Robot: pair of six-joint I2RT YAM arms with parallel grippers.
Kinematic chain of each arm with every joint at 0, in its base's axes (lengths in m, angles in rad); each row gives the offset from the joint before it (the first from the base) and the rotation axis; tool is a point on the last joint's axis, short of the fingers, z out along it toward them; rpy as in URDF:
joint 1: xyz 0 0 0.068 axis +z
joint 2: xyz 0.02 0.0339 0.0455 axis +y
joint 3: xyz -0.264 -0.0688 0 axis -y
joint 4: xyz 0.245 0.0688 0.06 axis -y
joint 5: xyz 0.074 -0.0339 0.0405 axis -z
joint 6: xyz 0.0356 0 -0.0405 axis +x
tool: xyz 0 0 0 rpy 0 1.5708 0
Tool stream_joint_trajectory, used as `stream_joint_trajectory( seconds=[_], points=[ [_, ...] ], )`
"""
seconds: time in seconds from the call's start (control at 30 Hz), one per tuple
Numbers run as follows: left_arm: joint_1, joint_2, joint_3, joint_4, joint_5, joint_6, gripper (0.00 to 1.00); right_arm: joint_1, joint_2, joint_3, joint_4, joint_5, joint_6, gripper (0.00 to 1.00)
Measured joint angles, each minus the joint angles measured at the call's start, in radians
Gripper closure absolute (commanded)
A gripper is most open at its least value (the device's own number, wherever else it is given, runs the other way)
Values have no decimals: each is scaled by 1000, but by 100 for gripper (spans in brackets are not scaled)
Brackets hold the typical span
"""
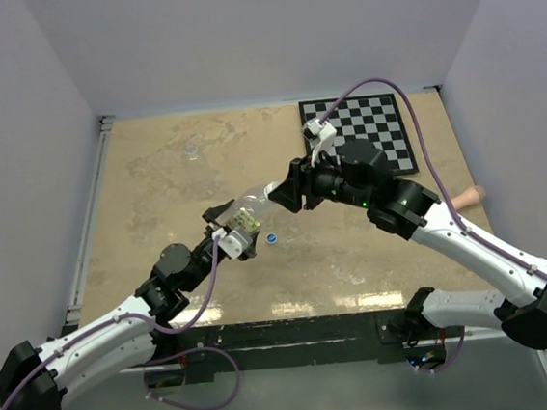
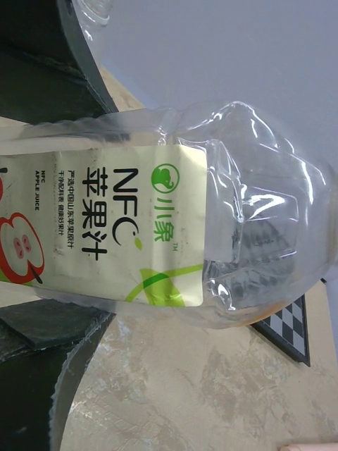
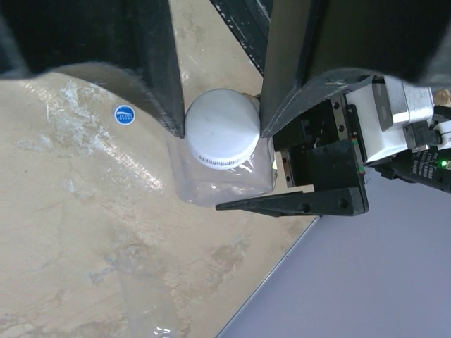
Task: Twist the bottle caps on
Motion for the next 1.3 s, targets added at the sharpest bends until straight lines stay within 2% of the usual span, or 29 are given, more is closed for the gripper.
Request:
stream_joint_trajectory(
  seconds=[0.2, 0.43, 0.53, 0.73, 1.0, 1.2, 1.3],
  points=[
    [-2, 16, 57, -51, -3, -22, 100, 1, -22, 17, -32, 18, -66, 13],
    [4, 14, 94, -159, 40, -32, 100, 2, -63, 108, -107, 45, -212, 8],
    [41, 8, 114, -222, 119, -43, 100, 1, -90, 130, -131, 38, -326, 9],
    [224, -21, 125, -296, 396, -99, 100, 1, -135, 143, -200, -75, -561, 11],
    [278, 19, 181, -346, 717, -106, 100, 1, -142, 147, -313, -238, -798, 15],
    [283, 43, 181, -340, 831, -130, 100, 1, -156, 150, -360, -303, -883, 24],
    [283, 59, 181, -327, 853, -154, 100, 1, -155, 150, -364, -332, -904, 24]
  ],
)
